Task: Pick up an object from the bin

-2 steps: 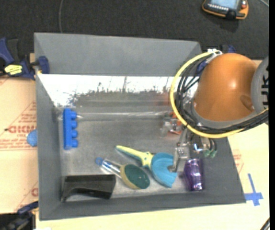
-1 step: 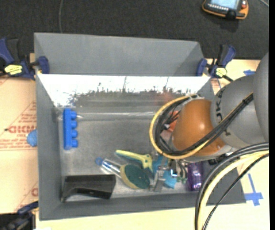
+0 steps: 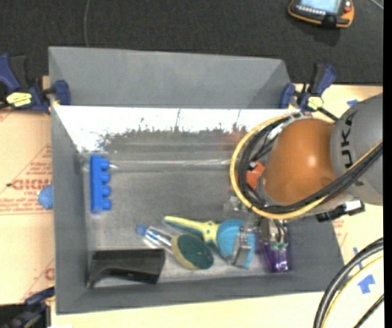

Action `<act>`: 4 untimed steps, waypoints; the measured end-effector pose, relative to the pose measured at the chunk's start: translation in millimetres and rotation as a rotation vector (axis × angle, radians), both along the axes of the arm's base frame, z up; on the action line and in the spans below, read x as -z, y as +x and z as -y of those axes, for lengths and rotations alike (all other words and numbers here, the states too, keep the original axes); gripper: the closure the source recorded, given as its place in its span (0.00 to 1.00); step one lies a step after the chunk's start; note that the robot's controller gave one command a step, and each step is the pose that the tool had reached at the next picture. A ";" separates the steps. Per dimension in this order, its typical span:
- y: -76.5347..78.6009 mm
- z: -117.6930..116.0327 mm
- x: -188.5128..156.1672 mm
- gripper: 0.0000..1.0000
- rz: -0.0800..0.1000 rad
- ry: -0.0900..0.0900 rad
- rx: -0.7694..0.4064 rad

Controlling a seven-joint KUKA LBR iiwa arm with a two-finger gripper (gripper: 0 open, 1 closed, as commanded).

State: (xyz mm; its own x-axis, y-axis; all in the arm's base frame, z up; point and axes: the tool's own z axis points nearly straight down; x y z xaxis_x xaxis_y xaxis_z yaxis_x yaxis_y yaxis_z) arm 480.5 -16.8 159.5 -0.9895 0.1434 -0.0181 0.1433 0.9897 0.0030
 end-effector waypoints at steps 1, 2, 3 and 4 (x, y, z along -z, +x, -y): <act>18.9 -13.9 59.6 0.00 -0.007 0.004 0.243; 17.2 -12.2 88.0 0.00 -0.005 0.003 0.130; 16.8 -46.2 86.7 1.00 0.001 0.009 0.511; 16.8 -46.2 86.6 1.00 0.001 0.009 0.511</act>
Offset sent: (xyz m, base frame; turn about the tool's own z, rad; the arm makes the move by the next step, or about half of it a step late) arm 0.0166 0.0123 -0.0895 0.1309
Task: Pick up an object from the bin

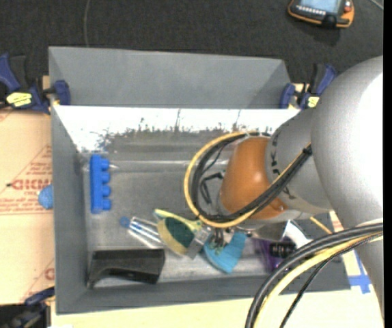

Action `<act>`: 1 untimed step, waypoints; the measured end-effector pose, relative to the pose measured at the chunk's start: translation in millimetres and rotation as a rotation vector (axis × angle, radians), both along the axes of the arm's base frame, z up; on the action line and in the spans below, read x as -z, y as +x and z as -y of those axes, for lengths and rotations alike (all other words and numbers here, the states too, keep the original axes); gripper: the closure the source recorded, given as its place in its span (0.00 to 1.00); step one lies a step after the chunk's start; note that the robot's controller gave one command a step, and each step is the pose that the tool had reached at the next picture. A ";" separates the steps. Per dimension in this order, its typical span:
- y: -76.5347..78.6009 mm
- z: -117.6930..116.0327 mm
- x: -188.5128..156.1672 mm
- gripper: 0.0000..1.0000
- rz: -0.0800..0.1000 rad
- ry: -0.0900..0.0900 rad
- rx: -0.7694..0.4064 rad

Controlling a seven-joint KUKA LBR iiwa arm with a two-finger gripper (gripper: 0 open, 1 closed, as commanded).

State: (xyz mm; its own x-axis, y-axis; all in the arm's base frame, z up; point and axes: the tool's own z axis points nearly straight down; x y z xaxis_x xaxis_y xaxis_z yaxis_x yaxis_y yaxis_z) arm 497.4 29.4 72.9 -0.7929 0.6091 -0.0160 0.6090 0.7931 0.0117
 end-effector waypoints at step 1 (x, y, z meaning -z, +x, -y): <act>-2.5 0.4 -26.1 1.00 -0.009 0.000 -0.001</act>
Offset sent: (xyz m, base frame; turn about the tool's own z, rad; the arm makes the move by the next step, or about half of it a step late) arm -0.0024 -0.0002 0.0351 -0.0007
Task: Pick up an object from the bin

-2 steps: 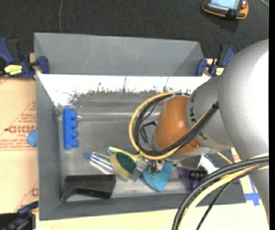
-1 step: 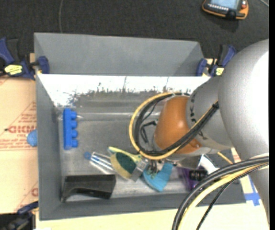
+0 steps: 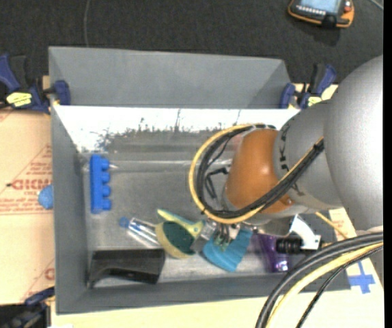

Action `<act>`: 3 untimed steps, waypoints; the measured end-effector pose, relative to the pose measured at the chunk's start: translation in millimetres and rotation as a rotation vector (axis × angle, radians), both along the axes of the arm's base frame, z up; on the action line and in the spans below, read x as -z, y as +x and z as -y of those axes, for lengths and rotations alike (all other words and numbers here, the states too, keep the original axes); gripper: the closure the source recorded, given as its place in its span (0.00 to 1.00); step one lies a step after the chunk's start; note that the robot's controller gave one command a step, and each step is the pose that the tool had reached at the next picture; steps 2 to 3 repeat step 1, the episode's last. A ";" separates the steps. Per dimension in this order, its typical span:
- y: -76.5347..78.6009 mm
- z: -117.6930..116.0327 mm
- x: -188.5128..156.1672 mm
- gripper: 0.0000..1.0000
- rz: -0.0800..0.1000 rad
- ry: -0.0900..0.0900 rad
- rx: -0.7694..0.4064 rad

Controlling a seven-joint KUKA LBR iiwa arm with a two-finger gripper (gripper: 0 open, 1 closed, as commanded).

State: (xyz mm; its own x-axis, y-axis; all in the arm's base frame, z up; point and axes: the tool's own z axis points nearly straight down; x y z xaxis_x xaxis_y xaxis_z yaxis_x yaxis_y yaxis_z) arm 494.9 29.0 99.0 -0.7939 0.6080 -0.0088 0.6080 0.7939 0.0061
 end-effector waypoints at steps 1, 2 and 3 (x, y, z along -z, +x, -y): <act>0.8 -0.1 -36.3 1.00 0.003 0.000 0.000; 0.8 -0.1 -36.3 1.00 0.003 0.000 0.000; 0.8 -0.1 -36.3 1.00 0.003 0.000 0.000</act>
Offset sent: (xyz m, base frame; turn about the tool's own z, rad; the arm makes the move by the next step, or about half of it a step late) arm 0.0008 0.0001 0.0460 -0.0003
